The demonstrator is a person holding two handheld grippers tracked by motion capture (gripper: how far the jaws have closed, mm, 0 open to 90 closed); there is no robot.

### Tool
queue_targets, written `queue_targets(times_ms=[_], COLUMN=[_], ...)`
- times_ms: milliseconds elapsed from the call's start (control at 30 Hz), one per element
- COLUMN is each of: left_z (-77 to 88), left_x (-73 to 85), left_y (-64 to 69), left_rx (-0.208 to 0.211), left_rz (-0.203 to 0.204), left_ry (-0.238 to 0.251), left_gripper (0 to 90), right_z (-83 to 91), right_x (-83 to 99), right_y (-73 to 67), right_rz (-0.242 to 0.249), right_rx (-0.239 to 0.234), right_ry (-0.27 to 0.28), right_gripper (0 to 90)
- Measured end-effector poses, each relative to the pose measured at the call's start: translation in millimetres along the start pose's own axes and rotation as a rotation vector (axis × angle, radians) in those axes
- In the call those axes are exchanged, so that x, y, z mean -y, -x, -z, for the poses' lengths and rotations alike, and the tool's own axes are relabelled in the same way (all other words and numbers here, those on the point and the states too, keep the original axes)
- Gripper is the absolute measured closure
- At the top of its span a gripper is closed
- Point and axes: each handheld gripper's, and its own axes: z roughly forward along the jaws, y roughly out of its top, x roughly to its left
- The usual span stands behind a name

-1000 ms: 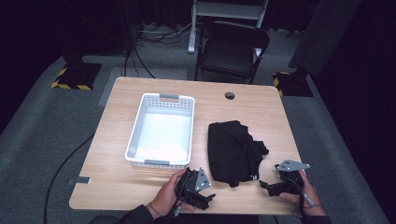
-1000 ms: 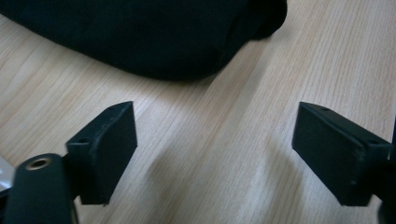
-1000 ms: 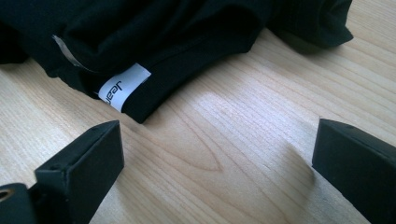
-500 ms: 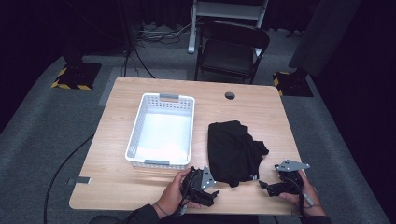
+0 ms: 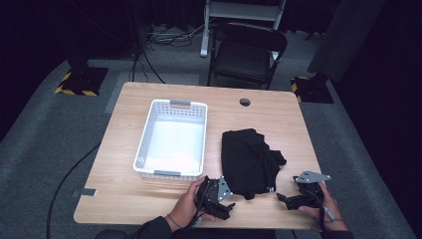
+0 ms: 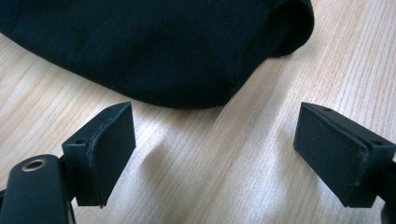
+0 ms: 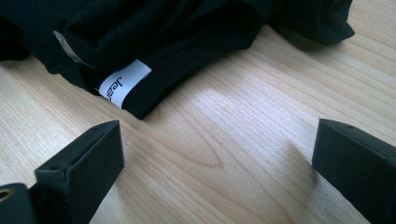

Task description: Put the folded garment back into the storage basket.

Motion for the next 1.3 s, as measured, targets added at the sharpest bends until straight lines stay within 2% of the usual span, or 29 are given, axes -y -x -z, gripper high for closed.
queue_targets(times_ms=[200, 400, 667, 733, 1100, 1200, 1300], left_z=[-2.8, -6.4, -9.0, -9.3, -14.0, -16.3, -16.7], left_x=[-2.5, -4.9, -7.4, -8.1, -12.9, -16.5, -17.9], left_y=[-0.4, 0.0, -0.7, -0.5, -1.9, -2.1, -3.7], left_rx=[-0.014, -0.020, -0.028, -0.047, -0.079, -0.101, -0.103], left_rz=[0.008, -0.003, 0.004, 0.009, 0.017, 0.013, 0.011], left_ry=[0.015, 0.009, 0.009, 0.012, 0.007, 0.002, -0.003], left_gripper=[13.1, 13.5, 13.5, 14.9, 15.5, 17.4, 21.1], right_z=[-0.6, -1.0, -1.3, -1.4, -1.6, -1.8, -1.9], right_x=[0.9, 1.6, 2.0, 2.1, 2.9, 2.7, 2.9], right_y=[0.5, -0.1, -0.2, -0.2, -0.1, -0.2, -0.3], right_rz=[-0.006, -0.002, 0.000, 0.000, 0.002, 0.002, 0.003], right_rx=[-0.003, -0.012, -0.014, -0.015, -0.018, -0.018, -0.018], right_ry=[-0.001, 0.002, 0.005, 0.006, 0.014, 0.014, 0.016], right_gripper=[2.3, 1.9, 1.2, 1.2, 1.1, 1.0, 1.0])
